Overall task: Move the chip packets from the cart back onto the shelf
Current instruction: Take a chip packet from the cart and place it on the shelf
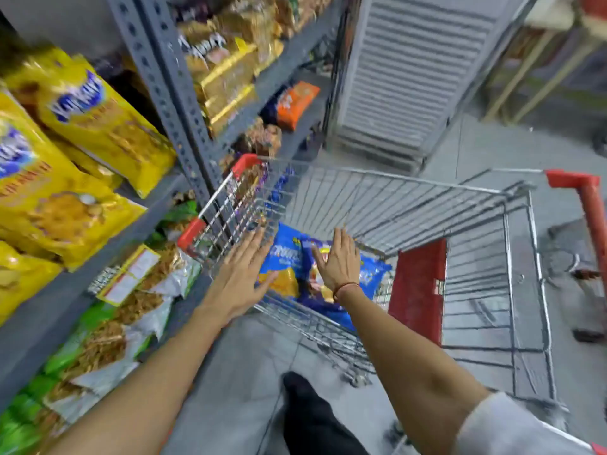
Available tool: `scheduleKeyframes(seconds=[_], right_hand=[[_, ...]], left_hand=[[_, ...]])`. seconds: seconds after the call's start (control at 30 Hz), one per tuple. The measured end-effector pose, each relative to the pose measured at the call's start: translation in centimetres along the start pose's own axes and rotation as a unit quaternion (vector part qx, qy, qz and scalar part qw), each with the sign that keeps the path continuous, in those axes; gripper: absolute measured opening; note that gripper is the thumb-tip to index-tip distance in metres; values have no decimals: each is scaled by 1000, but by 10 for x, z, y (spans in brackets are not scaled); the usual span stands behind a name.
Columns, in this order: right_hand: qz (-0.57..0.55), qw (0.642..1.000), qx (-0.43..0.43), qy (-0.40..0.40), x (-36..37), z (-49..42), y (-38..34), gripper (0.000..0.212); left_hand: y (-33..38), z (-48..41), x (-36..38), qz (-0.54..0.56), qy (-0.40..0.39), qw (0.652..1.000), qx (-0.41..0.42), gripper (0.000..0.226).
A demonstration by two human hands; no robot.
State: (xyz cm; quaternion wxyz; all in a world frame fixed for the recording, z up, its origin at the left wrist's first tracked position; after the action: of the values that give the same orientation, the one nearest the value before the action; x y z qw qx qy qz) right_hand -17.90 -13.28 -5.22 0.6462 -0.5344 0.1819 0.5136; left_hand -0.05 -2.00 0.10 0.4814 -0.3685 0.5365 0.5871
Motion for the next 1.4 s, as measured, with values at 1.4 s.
scheduleKeyframes(seconds=[1.4], right_hand=[[-457,879,122,-64,0,-45,63,44]], left_hand=[[5,13,20,100,26,990,-96,64]])
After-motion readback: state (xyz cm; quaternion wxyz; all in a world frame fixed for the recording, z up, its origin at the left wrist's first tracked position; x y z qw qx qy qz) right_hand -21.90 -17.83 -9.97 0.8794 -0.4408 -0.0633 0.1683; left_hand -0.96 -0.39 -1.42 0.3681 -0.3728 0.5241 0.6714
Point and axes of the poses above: each hand's wrist, its own z-axis away from the middle knuckle, its own x-axis out of the palm, y = z × x, the point moved 2 cm from there along -z, towards the middle knuckle, and after that the axes turned 12 degrees about -y, right-handed, at the moved point
